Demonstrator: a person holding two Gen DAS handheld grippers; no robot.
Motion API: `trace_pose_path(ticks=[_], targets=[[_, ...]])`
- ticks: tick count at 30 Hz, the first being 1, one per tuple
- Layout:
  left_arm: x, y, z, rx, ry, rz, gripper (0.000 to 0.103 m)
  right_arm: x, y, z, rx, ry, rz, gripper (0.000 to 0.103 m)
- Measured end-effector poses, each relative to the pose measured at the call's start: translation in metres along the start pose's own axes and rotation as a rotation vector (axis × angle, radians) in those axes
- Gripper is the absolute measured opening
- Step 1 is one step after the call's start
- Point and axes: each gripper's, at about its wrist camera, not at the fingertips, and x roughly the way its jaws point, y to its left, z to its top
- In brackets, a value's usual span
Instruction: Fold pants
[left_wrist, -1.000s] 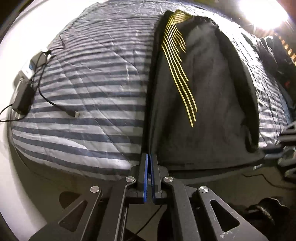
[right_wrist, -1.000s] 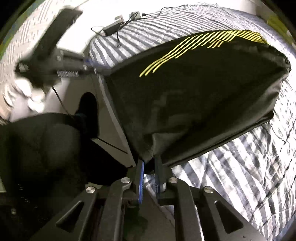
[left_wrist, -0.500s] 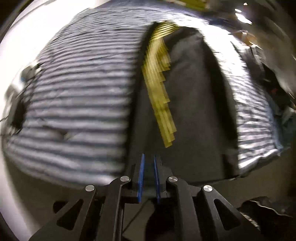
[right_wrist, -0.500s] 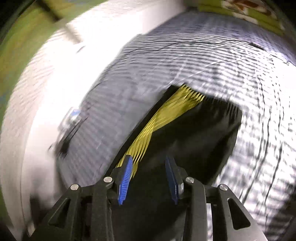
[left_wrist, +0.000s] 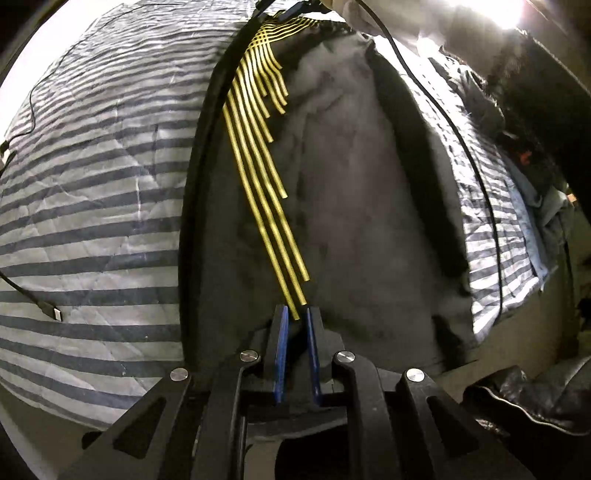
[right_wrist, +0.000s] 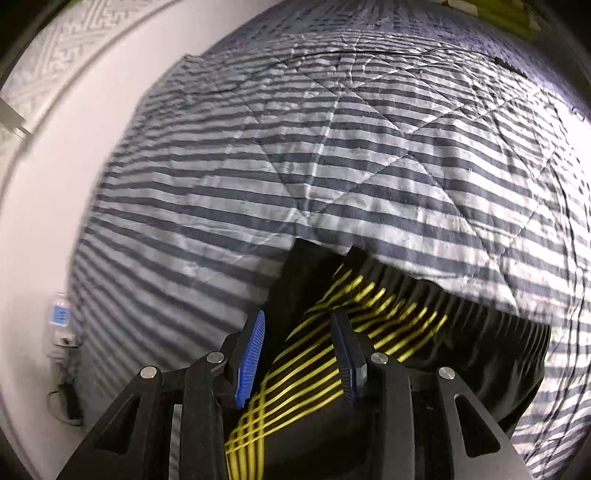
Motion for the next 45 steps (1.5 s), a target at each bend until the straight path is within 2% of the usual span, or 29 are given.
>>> trace_pose_path(ticks=[3, 6, 9, 13, 15, 16, 17, 18, 19, 21, 25, 27, 28, 29, 30, 31, 35, 41, 43, 45], targets=[[0.000, 0.004, -0.001, -0.005, -0.008, -0.018, 0.011, 0.004, -0.003, -0.001, 0.013, 0.000, -0.031, 0.011], [0.000, 0.006, -0.003, -0.006, -0.016, -0.026, 0.011, 0.000, -0.006, 0.000, 0.008, -0.017, -0.025, 0.000], [-0.003, 0.009, -0.007, -0.017, -0.025, -0.031, 0.011, -0.013, -0.003, 0.000, -0.007, -0.054, -0.006, 0.000], [-0.026, 0.015, -0.017, -0.025, -0.090, 0.023, 0.012, -0.024, 0.008, 0.000, -0.051, -0.075, 0.004, 0.000], [-0.037, 0.024, -0.025, -0.045, -0.112, 0.043, 0.031, -0.025, 0.008, 0.000, -0.062, -0.076, -0.011, 0.000], [-0.041, 0.029, -0.028, -0.057, -0.115, 0.049, 0.049, -0.025, 0.008, 0.001, -0.070, -0.083, -0.033, 0.000], [-0.044, 0.033, -0.032, -0.066, -0.121, 0.054, 0.056, -0.027, 0.007, 0.000, -0.069, -0.088, -0.067, 0.000], [-0.047, 0.039, -0.035, -0.072, -0.124, 0.058, 0.056, -0.026, 0.007, 0.001, -0.058, -0.088, -0.094, 0.002], [-0.048, 0.044, -0.036, -0.075, -0.119, 0.062, 0.056, -0.025, 0.006, 0.002, -0.049, -0.078, -0.101, 0.009], [-0.048, 0.047, -0.038, -0.073, -0.114, 0.069, 0.055, -0.018, 0.002, 0.002, -0.029, -0.044, -0.114, 0.021], [-0.036, 0.036, -0.032, -0.036, -0.105, 0.095, 0.052, 0.000, 0.001, 0.004, -0.035, -0.011, -0.168, 0.022], [-0.028, 0.023, -0.031, -0.016, -0.087, 0.113, 0.032, 0.005, 0.000, 0.004, -0.039, -0.002, -0.177, 0.021], [-0.024, 0.022, -0.030, -0.012, -0.079, 0.124, 0.016, 0.004, -0.002, 0.003, -0.039, -0.002, -0.175, 0.017], [-0.021, 0.020, -0.030, -0.008, -0.077, 0.127, 0.011, 0.002, -0.004, 0.003, -0.039, -0.008, -0.175, 0.012], [-0.019, 0.019, -0.030, -0.002, -0.079, 0.130, 0.008, 0.000, -0.006, 0.003, -0.038, -0.010, -0.168, 0.003], [-0.020, 0.018, -0.031, 0.003, -0.083, 0.139, 0.004, -0.002, -0.009, 0.003, -0.033, -0.009, -0.155, 0.000], [-0.025, 0.018, -0.038, 0.005, -0.111, 0.153, 0.003, -0.016, -0.019, 0.002, -0.007, -0.048, -0.086, 0.000], [-0.035, 0.018, -0.046, 0.011, -0.135, 0.168, 0.003, -0.031, -0.009, 0.003, -0.032, -0.110, 0.018, 0.000], [-0.032, 0.021, -0.048, -0.003, -0.125, 0.164, 0.003, -0.024, 0.003, 0.003, -0.076, -0.089, 0.005, 0.000], [-0.027, 0.021, -0.047, -0.007, -0.103, 0.156, 0.003, -0.013, 0.011, 0.000, -0.113, -0.022, -0.029, 0.001]])
